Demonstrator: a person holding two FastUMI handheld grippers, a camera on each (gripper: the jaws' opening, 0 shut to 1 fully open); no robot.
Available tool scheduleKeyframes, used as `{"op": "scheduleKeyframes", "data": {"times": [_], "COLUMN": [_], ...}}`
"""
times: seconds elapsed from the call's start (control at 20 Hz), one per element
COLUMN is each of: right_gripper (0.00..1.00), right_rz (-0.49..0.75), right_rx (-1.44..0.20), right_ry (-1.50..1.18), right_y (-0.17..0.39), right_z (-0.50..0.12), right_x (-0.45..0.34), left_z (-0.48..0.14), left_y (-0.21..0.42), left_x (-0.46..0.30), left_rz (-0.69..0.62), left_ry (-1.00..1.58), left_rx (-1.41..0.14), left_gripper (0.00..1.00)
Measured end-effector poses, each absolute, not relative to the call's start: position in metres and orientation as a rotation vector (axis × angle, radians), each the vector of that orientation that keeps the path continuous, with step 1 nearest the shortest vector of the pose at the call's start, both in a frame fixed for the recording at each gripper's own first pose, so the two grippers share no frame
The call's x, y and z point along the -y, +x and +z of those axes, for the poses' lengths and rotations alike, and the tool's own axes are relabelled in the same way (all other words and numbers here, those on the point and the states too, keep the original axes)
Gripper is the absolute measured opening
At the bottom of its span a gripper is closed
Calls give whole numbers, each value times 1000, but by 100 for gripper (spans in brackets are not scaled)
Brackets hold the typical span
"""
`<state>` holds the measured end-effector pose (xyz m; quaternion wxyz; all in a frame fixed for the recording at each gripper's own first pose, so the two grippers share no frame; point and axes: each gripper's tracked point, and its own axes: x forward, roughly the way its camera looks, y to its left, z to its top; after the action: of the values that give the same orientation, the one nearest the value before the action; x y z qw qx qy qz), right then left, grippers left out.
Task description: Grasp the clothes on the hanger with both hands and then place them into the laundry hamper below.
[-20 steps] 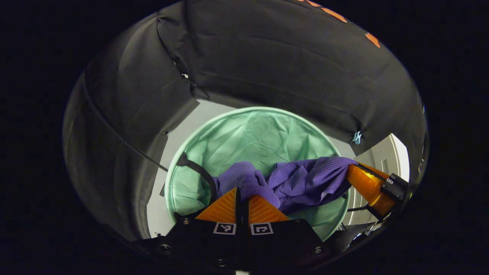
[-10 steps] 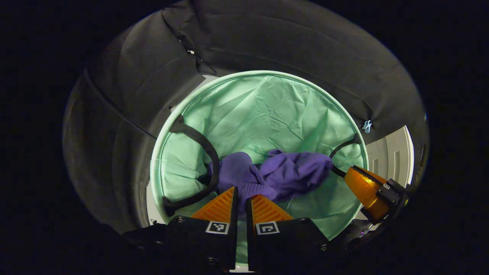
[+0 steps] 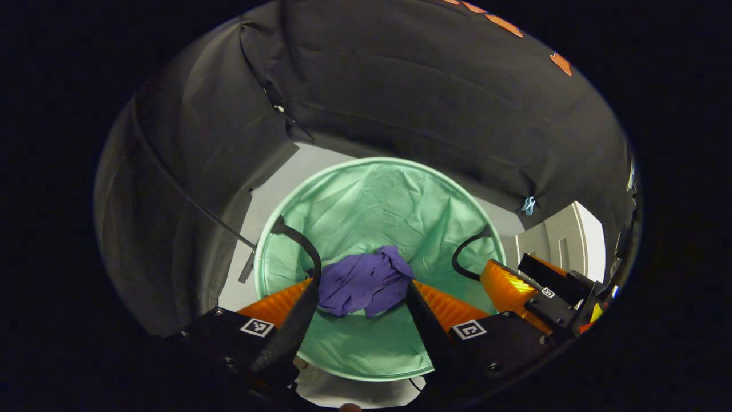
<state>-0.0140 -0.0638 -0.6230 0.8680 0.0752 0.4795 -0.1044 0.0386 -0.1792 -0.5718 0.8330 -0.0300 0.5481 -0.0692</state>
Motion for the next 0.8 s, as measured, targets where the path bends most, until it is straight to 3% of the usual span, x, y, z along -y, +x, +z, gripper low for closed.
{"op": "scheduleKeyframes", "data": {"times": [0.2,0.25,0.8], "right_gripper": [92,99,98], "right_rz": [-208,-204,-129], "right_rx": [-870,-833,-488], "right_ry": [123,121,63], "right_y": [1,5,21], "right_z": [-549,-527,-308], "right_x": [66,64,40], "left_z": [-505,-484,-280], "left_y": [50,55,48], "left_x": [175,175,131], "left_rz": [-133,-134,-114], "left_ry": [-86,-98,-86], "left_rx": [-1012,-966,-550], "left_gripper": [98,98,97]}}
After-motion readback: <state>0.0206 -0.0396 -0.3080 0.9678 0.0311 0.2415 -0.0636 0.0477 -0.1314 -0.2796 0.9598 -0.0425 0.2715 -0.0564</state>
